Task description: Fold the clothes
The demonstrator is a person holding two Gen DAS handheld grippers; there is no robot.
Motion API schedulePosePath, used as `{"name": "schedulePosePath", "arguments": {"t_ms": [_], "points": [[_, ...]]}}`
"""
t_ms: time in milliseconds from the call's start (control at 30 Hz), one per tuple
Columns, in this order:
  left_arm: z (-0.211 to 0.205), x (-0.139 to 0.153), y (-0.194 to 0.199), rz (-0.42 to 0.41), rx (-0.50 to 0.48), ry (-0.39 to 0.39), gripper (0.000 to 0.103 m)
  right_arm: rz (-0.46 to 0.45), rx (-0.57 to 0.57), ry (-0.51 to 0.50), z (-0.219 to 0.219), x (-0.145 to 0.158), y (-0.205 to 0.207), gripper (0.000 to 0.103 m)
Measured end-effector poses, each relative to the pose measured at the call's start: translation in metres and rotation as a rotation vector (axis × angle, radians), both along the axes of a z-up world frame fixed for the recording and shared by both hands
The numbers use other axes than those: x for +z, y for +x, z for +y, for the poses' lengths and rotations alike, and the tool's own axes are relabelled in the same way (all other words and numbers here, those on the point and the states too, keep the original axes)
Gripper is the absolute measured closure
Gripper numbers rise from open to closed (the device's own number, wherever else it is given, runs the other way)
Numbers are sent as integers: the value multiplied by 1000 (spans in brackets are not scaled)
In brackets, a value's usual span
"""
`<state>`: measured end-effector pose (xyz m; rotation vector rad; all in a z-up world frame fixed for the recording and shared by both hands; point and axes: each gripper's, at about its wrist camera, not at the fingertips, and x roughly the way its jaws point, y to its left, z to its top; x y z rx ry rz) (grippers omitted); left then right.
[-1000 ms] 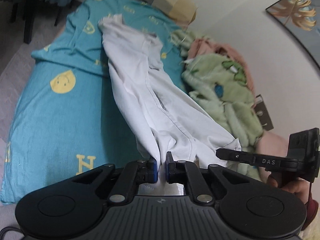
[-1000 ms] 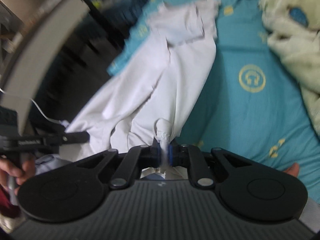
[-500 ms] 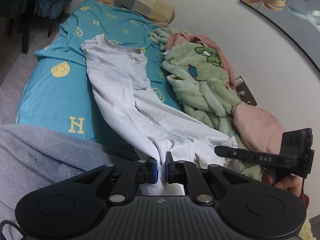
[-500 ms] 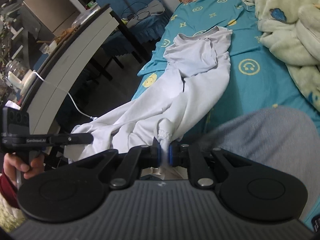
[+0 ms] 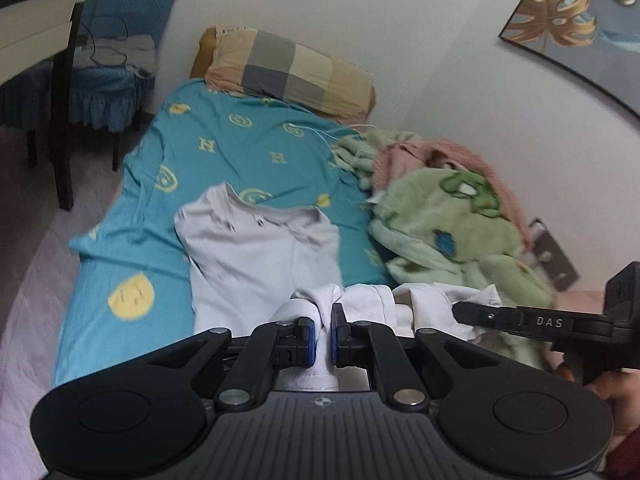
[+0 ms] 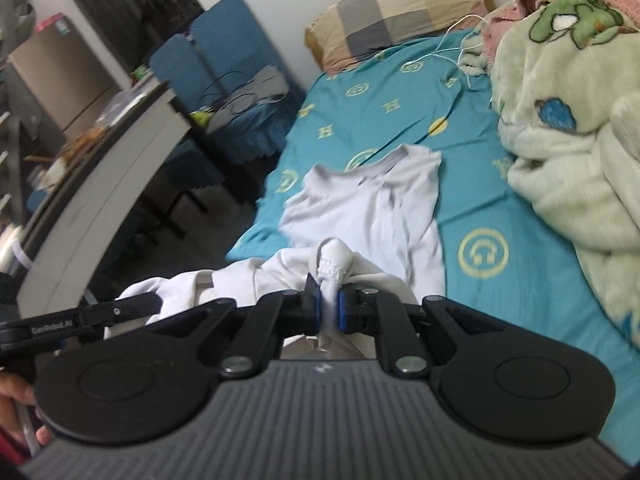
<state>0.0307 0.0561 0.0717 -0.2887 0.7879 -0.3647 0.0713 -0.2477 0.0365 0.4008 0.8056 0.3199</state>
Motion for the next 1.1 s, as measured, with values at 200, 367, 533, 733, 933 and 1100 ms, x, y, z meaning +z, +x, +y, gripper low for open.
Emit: {"name": "schedulePosePath", "arguments": {"t_ms": [200,367,533,733,933,1100], "points": [[-6,-63,90,13,45,68,95,35,-25,-60,15,-54,83,91],[-3,-139,146,60,67,94,95,99,-16,-124,27,-116,141,91],[-15,-187,172,99,52,173,95,196,28,-243,41,-166,172,91],[-23,-197,177,85,40,218,95,250,37,-223,37,-174,184,91],[-28,-181,156,35,61,253,83,209,18,-186,33,-157,173,88],[-34,-150,121,-28,69,270,51,94,-6,-157,34,-120,139,49]]}}
